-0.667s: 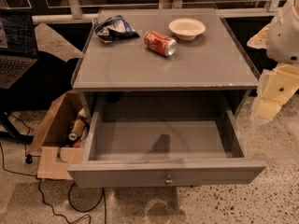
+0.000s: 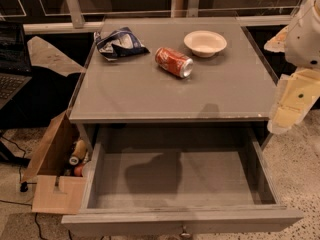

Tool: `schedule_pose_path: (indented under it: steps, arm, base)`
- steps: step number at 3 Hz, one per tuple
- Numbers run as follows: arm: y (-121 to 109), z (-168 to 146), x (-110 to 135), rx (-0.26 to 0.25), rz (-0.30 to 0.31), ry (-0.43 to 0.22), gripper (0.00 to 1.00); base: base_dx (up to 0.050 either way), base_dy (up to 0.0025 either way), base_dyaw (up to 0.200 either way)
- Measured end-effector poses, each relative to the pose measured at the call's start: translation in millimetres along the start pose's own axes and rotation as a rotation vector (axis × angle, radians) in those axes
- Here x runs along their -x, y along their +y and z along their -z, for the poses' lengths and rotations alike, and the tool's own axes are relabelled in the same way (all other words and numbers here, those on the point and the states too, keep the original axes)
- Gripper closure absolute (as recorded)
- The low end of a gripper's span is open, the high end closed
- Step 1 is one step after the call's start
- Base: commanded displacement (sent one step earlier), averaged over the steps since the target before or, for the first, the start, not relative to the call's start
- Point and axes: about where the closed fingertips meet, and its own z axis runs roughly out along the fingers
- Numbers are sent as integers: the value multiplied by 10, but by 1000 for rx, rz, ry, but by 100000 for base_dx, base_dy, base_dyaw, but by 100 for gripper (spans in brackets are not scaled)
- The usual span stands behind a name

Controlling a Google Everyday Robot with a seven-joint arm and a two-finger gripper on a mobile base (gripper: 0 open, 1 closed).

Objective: Place coke can into top drawer

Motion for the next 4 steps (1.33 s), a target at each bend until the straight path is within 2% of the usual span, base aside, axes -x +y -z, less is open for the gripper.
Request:
schedule_pose_path:
  steps: [1, 2, 3, 4]
  arm:
    - [0, 0, 0, 0, 0, 0, 0]
    - [-74, -36, 81, -27, -71, -115, 0]
    - [-376, -45, 402, -89, -169, -394, 0]
    - [-549, -72, 639, -98, -200, -527, 0]
  base:
    - [0, 0, 0]
    - [0, 0, 0]
    - [0, 0, 0]
    - [0, 0, 0]
